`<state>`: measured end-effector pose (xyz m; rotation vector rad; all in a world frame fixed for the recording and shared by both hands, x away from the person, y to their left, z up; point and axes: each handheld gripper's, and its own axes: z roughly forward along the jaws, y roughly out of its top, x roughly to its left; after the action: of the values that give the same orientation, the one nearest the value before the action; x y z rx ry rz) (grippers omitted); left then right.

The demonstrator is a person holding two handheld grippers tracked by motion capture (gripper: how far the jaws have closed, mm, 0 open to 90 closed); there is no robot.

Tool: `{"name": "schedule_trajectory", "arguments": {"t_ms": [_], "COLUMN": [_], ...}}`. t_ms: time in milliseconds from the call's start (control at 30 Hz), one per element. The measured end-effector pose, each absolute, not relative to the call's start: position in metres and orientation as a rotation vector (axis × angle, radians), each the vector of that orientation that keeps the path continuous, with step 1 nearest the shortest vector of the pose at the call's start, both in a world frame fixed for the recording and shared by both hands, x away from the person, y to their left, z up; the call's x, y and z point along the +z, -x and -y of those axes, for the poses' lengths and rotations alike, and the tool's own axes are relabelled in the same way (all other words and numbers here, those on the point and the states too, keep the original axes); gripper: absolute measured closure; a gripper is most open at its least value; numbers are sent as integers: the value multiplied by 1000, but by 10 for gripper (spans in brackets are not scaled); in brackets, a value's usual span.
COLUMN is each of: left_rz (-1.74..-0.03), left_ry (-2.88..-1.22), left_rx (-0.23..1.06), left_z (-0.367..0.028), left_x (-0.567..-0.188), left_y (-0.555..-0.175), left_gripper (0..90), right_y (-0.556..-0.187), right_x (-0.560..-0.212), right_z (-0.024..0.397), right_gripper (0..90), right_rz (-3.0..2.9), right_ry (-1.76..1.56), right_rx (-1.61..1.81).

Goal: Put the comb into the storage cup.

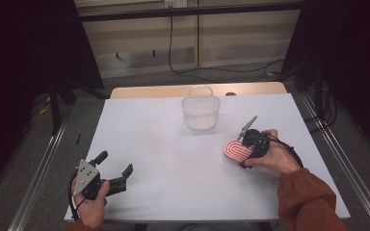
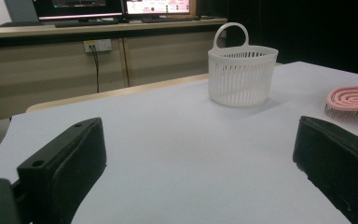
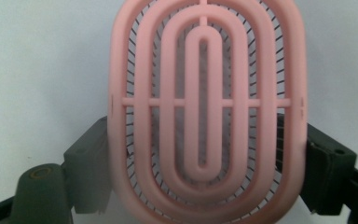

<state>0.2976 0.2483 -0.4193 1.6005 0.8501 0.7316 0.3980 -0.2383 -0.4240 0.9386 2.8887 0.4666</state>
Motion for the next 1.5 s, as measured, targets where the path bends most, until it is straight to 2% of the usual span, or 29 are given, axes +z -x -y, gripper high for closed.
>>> {"name": "schedule_trajectory", "arguments": {"t_ms": [767,1500], "left_rz": [-851,-851], "left_ry": [-1604,-1603], "left_rx": [733,730], "left_z": [-249,-249], "left_x": [-419,-419], "left_y": [-298,-297], "left_gripper": [26,26], "right_y": [-396,-390], "right_x": [-418,-388], "right_z": [243,249], "right_gripper": [196,196], "right_rz": [-2868,-2737], "right_ry": [-1041,-1064], "right_rx": [447,552]}}
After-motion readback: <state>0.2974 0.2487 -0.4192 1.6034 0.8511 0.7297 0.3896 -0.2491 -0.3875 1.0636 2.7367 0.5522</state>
